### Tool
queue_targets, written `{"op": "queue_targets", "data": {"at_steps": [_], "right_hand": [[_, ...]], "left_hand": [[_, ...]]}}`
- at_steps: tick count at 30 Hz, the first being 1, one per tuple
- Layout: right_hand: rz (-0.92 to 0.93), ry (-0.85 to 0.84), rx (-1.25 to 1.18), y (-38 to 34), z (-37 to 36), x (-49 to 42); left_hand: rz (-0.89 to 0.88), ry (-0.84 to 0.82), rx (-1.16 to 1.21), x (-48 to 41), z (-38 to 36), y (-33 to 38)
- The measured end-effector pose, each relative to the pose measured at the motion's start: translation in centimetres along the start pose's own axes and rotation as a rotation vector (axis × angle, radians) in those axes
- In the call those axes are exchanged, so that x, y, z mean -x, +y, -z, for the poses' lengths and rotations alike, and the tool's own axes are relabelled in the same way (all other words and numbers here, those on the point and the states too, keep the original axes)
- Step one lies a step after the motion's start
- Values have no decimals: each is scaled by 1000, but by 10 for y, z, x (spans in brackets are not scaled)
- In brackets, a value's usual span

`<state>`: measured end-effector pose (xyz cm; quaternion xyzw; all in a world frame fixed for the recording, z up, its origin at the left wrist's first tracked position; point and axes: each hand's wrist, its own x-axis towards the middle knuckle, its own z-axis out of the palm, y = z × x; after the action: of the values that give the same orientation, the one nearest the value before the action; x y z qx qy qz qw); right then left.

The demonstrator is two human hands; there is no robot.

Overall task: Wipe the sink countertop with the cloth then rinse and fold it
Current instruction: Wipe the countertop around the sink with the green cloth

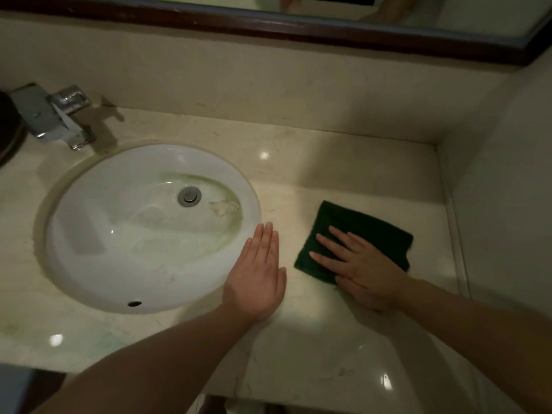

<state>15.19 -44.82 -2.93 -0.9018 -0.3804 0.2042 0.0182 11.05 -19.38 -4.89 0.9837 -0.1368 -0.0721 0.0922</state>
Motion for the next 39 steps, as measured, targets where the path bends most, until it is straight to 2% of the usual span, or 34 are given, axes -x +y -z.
{"op": "queue_targets", "data": {"at_steps": [3,5,9,13,16,20,22,25,30,36,39], "right_hand": [[-85,4,0,9,4,3],[-219,80,40,28,12,-17],[-477,210,-38,85,35,-64],[-599,180,-130,121,53,-107],[-520,183,-110,107,61,-123],[-218,157,25,31,42,-100],[-86,158,-31,10,35,-79],[-144,248,-205,22,47,-75],[-127,199,100,20,26,-84],[-26,151,119,6,10,-47],[-32,120,102,6,1,-23]], "left_hand": [[14,-6,12,-1,1,0],[7,-3,6,-2,0,0],[-4,15,9,-1,-3,-2],[-12,37,4,-2,-5,-2],[-7,53,10,-3,-4,-2],[4,13,2,-2,-2,0],[9,12,-15,-3,-1,1],[-7,-16,-27,-2,-1,-1],[-25,-16,-10,-1,-1,-1],[-27,-8,7,-2,-2,-2],[-31,4,26,-1,-3,-3]]}}
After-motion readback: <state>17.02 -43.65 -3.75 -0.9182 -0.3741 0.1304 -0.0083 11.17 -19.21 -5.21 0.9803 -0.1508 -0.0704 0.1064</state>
